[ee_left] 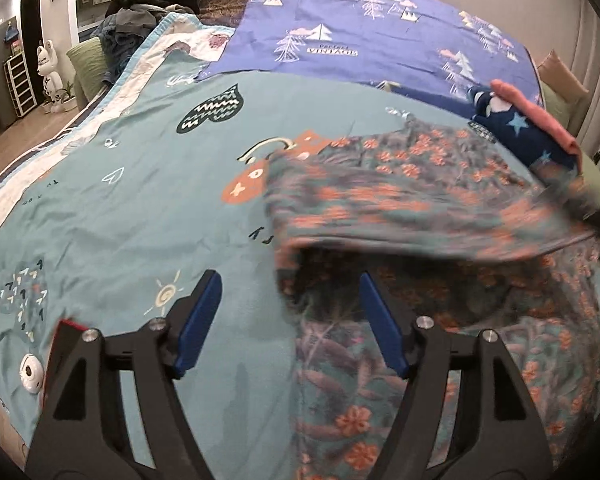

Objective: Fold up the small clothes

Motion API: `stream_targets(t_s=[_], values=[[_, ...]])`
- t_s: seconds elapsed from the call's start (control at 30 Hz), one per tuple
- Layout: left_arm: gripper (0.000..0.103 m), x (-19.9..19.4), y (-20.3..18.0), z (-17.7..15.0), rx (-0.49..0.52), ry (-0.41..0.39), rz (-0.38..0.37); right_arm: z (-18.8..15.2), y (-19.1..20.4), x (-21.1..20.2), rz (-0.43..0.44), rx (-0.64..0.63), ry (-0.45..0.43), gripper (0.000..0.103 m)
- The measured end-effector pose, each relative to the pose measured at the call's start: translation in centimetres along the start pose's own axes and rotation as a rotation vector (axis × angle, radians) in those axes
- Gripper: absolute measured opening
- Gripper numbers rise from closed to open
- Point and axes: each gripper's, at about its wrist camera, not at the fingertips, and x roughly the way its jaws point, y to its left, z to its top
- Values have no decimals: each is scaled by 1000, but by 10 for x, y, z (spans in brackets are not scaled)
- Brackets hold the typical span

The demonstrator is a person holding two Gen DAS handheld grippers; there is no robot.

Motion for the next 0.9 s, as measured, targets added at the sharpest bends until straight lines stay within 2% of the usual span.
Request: stream_targets(t_s=[0.13, 0.2, 0.27, 0.37, 0.47, 0.5, 0.6, 0.67, 0.77, 0.9], values=[[72, 9, -3, 0, -1, 11, -8, 2, -29, -45, -7, 30, -151, 5], [72, 9, -5, -2, -5, 16, -24, -2, -47, -43, -40, 51, -137, 5], [72, 8, -9, -4, 2, 24, -50, -11, -71, -30, -86, 112, -83, 5], [72, 2, -12, -8, 27, 21, -53, -29, -101, -14, -74, 193, -6, 5], [72, -1, -7, -7, 20, 29, -43, -42, -114, -6, -43, 233, 50, 8], [72, -2, -4, -6, 5, 32, -61, -45, -118, -7, -35, 242, 57, 8], [72, -9, 6, 4, -76, 28, -187, -46, -128, -13, -3, 279, 56, 12], [72, -7, 5, 12, -87, 24, -225, -47, -136, -18, 11, 316, 50, 14], [72, 9, -5, 27, -59, 31, -235, -48, -144, -23, 33, 363, 47, 18], [72, 43, -21, 39, -23, 95, -229, -51, -155, -35, 27, 404, 32, 21]])
